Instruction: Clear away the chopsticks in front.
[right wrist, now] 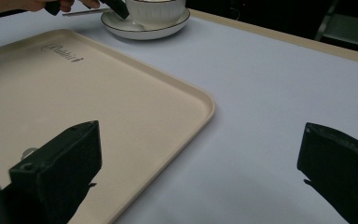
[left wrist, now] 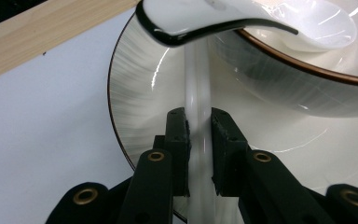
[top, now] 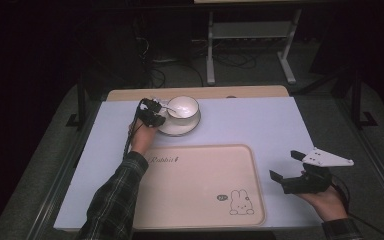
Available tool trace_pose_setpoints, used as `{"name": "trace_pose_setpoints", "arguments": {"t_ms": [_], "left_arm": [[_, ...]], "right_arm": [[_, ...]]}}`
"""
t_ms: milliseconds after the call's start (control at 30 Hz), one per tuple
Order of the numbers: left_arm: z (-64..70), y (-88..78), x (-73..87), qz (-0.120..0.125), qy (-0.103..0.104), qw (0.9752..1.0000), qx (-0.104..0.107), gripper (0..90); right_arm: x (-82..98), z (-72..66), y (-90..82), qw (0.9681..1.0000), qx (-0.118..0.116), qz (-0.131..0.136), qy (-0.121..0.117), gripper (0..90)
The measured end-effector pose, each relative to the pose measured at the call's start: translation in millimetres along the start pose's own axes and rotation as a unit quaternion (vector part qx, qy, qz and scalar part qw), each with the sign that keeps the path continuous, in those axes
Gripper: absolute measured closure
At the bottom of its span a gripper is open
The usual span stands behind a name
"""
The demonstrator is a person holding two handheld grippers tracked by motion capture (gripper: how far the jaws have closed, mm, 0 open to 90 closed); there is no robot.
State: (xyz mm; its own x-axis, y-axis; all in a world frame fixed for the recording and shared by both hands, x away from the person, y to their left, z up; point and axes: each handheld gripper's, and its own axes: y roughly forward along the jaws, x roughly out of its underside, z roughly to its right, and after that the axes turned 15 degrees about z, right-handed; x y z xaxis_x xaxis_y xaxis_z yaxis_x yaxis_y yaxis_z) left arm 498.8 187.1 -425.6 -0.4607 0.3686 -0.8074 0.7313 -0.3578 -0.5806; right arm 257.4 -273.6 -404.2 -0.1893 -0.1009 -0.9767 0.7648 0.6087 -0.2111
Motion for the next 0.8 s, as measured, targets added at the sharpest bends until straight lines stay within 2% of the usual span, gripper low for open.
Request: {"name": "trace_pose_setpoints", "arguments": {"t_ms": [200, 267, 333, 400, 433, 500, 633, 700, 800], "left_arm": [[-2.8, -4.6, -1.6, 0.003, -0.015, 0.9999, 0.004, 68.8], [-5.1, -8.5, -2.2, -0.001, -0.024, 0.9997, 0.009, 61.8], [-8.3, -14.5, -2.7, -0.003, -0.032, 0.9993, 0.017, 58.9], [-13.6, -27.4, -2.3, 0.010, -0.050, 0.9983, 0.027, 56.5], [-13.6, -27.4, -2.3, 0.010, -0.050, 0.9983, 0.027, 55.4], [-17.8, -41.7, -0.1, 0.021, -0.066, 0.9969, 0.037, 54.8], [-22.5, -53.9, 3.4, 0.024, -0.067, 0.9961, 0.052, 56.8], [-26.7, -60.1, 7.3, 0.025, -0.072, 0.9949, 0.066, 65.9], [-29.3, -62.2, 10.1, 0.026, -0.073, 0.9946, 0.070, 71.2]], "right_arm": [[-0.1, 0.1, -0.4, 1.0000, 0.001, 0.002, 0.000, 0.0], [-0.4, 0.3, -1.1, 1.0000, 0.002, 0.003, 0.002, 0.0], [-0.5, 0.2, -1.3, 1.0000, 0.002, 0.004, 0.002, 0.0], [-0.3, 0.5, -1.4, 1.0000, 0.003, 0.004, 0.001, 0.0], [-0.3, 0.5, -1.4, 1.0000, 0.003, 0.004, 0.001, 0.0], [-0.7, 0.1, -1.6, 1.0000, 0.003, 0.005, 0.003, 0.0], [-0.9, -0.1, -1.4, 1.0000, 0.003, 0.005, 0.002, 0.0], [-1.1, -0.9, -0.5, 1.0000, 0.002, 0.004, 0.001, 0.0], [-1.6, -2.0, -0.3, 1.0000, 0.001, 0.003, -0.001, 0.0]]}}
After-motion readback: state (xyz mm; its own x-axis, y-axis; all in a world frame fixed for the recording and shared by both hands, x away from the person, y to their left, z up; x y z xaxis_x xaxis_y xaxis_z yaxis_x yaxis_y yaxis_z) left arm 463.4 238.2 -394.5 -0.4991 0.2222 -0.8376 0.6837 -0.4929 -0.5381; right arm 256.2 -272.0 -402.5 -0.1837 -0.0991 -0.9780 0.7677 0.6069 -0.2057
